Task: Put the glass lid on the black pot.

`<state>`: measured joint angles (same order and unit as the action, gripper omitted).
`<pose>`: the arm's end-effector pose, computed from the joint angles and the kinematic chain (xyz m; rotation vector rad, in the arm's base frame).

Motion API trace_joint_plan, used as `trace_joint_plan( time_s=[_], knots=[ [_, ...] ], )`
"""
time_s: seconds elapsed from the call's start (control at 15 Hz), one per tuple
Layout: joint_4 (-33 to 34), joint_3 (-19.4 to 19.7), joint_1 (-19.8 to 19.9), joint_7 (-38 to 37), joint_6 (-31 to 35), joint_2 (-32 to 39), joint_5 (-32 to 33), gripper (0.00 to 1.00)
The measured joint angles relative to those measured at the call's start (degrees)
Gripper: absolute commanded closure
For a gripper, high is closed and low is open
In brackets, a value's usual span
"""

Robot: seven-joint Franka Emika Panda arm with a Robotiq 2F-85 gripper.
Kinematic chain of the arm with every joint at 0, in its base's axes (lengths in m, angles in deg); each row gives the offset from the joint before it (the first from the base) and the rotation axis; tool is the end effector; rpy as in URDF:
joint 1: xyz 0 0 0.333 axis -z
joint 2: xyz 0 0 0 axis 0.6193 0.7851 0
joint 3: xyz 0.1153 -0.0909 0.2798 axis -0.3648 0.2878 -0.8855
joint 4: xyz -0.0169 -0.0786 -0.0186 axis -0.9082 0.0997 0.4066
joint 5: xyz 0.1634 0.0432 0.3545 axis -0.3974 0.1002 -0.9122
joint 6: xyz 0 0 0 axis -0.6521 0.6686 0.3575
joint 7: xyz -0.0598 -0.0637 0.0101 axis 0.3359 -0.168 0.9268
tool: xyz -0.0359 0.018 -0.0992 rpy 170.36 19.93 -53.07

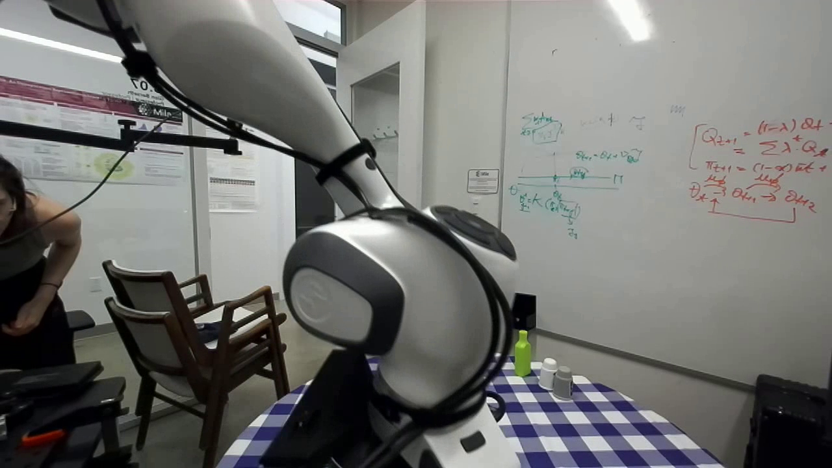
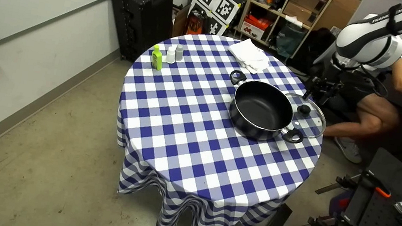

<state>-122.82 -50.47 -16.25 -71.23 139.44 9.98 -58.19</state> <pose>0.4945 -0.3109 0.1235 -2.7804 0.9182 0.2601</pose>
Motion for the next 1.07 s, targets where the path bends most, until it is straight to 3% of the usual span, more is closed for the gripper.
trace_joint_plan(
  time_s=[0.47, 1.07],
  knots=[
    [17.23, -0.01, 1.74, -8.20, -5.60, 14.41, 4.62, 0.00],
    [25.70, 0.42, 1.75, -10.83, -16.90, 18.12, 9.87, 0.00]
  ],
)
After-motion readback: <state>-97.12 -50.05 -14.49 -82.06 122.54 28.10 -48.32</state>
